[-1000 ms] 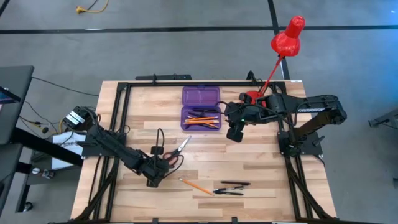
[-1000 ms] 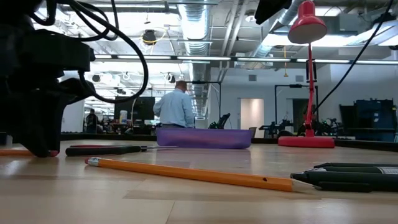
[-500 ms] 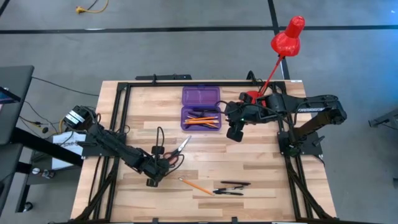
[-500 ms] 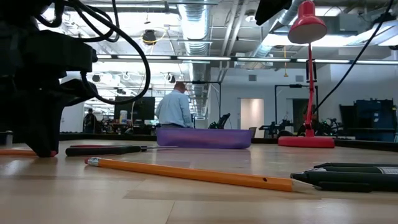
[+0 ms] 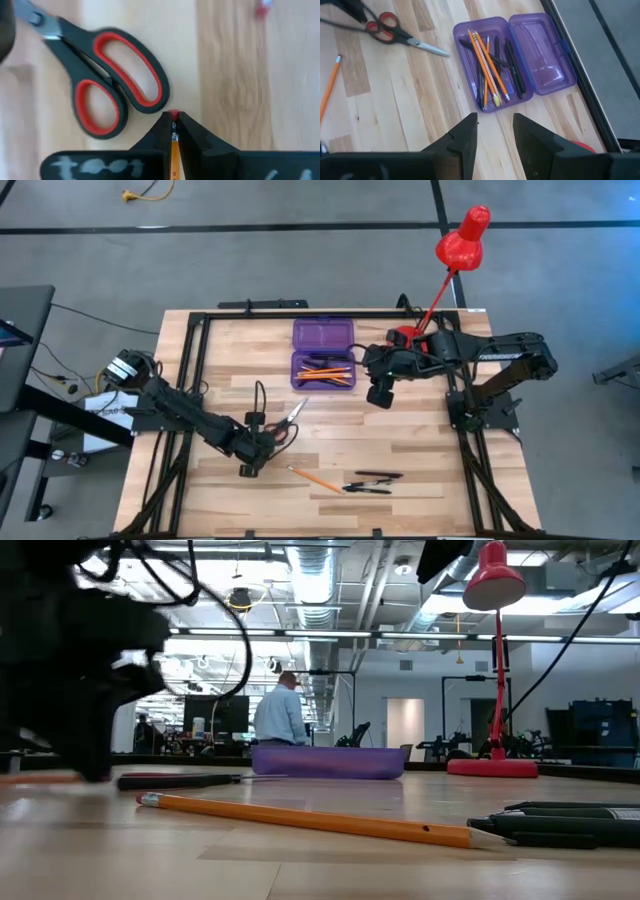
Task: Pick & place school supplies into a supply box
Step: Put the yellow pencil into the purple supply box
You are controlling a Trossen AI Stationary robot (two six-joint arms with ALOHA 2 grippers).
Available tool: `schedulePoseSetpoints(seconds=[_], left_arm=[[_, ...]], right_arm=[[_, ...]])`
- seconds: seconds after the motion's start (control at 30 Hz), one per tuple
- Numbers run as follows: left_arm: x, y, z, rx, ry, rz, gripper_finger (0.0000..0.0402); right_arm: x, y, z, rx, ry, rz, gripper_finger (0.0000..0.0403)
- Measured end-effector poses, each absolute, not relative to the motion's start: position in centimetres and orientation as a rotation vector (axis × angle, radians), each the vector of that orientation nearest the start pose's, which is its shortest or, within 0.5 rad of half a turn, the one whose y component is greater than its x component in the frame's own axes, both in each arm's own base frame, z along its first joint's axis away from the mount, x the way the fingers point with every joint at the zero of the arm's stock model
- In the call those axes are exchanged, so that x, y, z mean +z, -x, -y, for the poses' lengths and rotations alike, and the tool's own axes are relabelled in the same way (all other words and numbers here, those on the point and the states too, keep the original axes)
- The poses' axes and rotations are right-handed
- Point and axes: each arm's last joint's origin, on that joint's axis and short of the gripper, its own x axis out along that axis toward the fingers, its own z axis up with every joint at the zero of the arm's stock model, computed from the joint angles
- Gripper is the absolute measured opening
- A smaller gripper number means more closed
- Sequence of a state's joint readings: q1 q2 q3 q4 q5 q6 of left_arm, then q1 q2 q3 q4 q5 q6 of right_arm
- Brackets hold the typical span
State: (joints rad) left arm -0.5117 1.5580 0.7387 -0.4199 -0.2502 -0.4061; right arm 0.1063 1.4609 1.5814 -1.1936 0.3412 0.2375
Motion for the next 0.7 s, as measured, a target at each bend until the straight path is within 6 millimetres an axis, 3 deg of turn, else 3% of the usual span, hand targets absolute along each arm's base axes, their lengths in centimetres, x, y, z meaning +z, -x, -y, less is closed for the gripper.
schedulePoseSetpoints(seconds=[0.33, 0.7], left_arm=[[18.0, -23.7, 10.1, 0.041, -0.085, -1.052, 0.0], [21.6, -25.0, 6.4, 0.121, -0.156, -1.006, 0.0003]], right_arm=[[37.0, -26.9, -2.4, -0.333, 0.017, -1.036, 0.012], [37.0, -26.8, -2.6, -0.328, 0.02, -1.04, 0.012]])
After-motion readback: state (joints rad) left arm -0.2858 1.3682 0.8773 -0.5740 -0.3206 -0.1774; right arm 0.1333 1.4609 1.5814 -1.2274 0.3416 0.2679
